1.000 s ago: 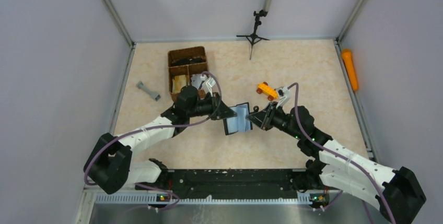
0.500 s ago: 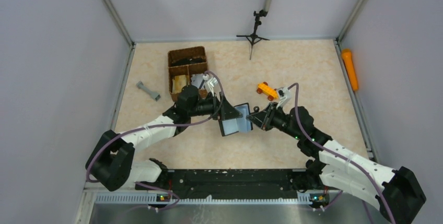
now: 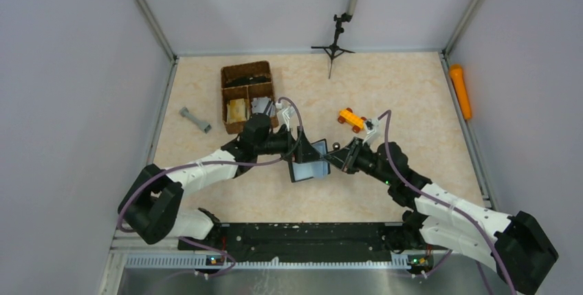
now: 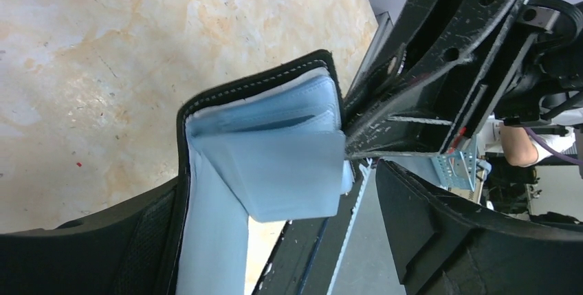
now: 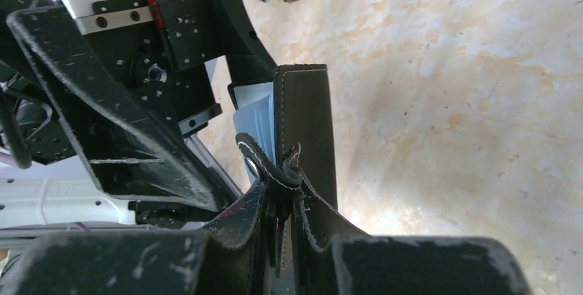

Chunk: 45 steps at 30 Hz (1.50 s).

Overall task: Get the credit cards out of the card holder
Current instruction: Remove the credit card from the card holder.

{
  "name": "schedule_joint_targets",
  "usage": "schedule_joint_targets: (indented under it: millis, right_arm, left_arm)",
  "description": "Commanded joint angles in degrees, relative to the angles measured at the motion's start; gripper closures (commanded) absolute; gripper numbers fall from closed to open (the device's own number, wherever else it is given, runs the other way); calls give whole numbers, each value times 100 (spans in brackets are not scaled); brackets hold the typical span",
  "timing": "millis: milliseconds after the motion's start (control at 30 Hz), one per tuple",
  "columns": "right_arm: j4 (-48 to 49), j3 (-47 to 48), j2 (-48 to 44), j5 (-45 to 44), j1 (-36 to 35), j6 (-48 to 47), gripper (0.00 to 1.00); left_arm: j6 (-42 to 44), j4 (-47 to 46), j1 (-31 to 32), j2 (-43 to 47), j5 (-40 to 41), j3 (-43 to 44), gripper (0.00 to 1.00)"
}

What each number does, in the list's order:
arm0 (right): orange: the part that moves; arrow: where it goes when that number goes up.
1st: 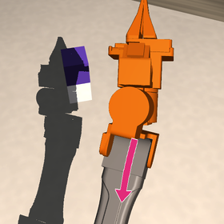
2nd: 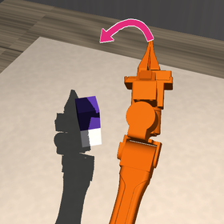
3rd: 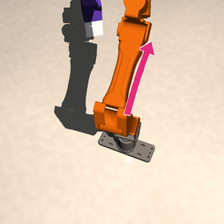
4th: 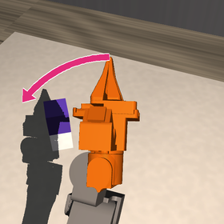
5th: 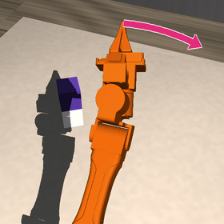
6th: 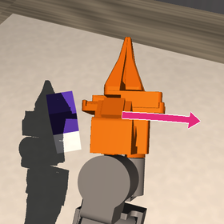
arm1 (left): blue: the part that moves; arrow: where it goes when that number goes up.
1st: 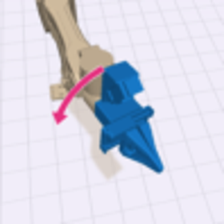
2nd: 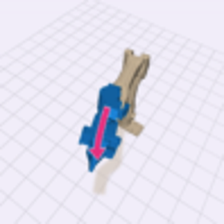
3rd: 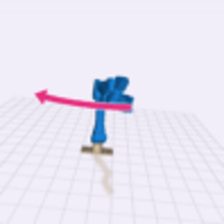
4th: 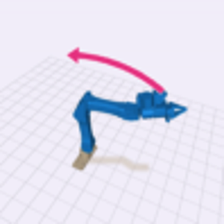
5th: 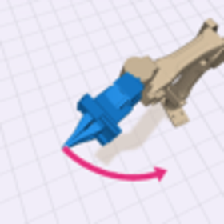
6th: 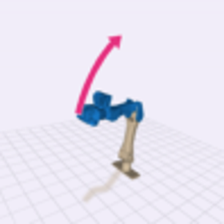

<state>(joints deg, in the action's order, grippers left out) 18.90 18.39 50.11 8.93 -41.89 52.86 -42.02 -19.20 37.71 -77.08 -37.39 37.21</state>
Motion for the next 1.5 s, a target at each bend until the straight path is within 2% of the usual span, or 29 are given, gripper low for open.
schedule_joint_targets:
  millis: [0,100,233,367,433,600,700,767,967,1100,1233,1367,1467]
  right_arm:
    - [653,35,-9,162,-10,176,100]
    - [722,26,-44,236,-17,171,100]
    - [679,7,-98,196,-12,161,100]
    - [575,-25,-212,84,-13,142,98]
    - [530,-43,-292,34,-12,101,92]
    - [603,-154,-459,46,-13,8,62]
    - [591,-170,-467,84,-12,-57,56]
    - [566,-161,-463,100,-12,-94,56]
    - [290,-129,-542,-60,-12,-193,65]
    - [167,-129,-679,-180,-12,-227,76]
    - [46,-143,-884,-280,-4,-264,77]
    - [-34,-135,-979,-276,-4,-287,77]
    - [-52,-143,-1039,-283,-4,-270,85]
  left_arm:
    - [188,122,52,-121,201,307,8]
    - [133,227,52,-199,305,368,16]
    - [39,226,44,-348,230,446,47]
    - [26,250,43,-358,231,450,65]
    - [32,271,40,-298,271,437,72]
    - [-52,196,28,-242,191,417,77]
    - [-232,-91,12,-237,20,365,78]
    - [-315,-208,0,-237,-70,349,80]
    - [-644,-722,-81,-148,-373,174,89]
    - [-652,-650,-128,-13,-369,152,94]
    - [-632,-559,-165,43,-317,136,99]
    - [-676,-583,-169,58,-343,133,100]
    - [-685,-594,-170,56,-347,136,100]
